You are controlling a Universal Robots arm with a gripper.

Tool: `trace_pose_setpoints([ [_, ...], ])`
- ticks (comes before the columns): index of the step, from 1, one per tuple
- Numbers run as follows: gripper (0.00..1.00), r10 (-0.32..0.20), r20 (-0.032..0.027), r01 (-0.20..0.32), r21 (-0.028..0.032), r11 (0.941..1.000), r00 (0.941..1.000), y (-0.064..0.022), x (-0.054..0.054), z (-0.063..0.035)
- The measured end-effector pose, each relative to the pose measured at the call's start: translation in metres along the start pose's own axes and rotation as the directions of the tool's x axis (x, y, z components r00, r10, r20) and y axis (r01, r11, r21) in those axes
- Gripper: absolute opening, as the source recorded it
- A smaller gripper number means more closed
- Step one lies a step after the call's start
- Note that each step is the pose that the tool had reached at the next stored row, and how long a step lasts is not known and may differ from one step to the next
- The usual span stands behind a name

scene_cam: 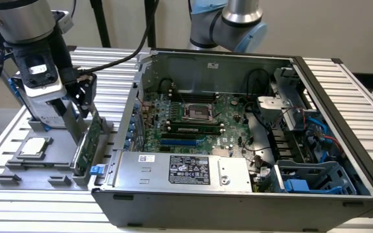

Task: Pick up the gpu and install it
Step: 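Pick up the gpu and move the gpu toward the slot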

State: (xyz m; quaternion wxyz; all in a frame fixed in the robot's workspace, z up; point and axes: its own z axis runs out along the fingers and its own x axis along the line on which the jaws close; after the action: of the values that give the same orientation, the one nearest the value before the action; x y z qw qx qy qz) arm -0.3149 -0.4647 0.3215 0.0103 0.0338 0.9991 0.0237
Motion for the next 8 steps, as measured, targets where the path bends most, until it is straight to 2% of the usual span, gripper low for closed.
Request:
trace_pose_setpoints([
  [8,0.54,0.0,0.0,0.0,0.0,1.0,1.0,-0.0044,0.0,0.0143],
])
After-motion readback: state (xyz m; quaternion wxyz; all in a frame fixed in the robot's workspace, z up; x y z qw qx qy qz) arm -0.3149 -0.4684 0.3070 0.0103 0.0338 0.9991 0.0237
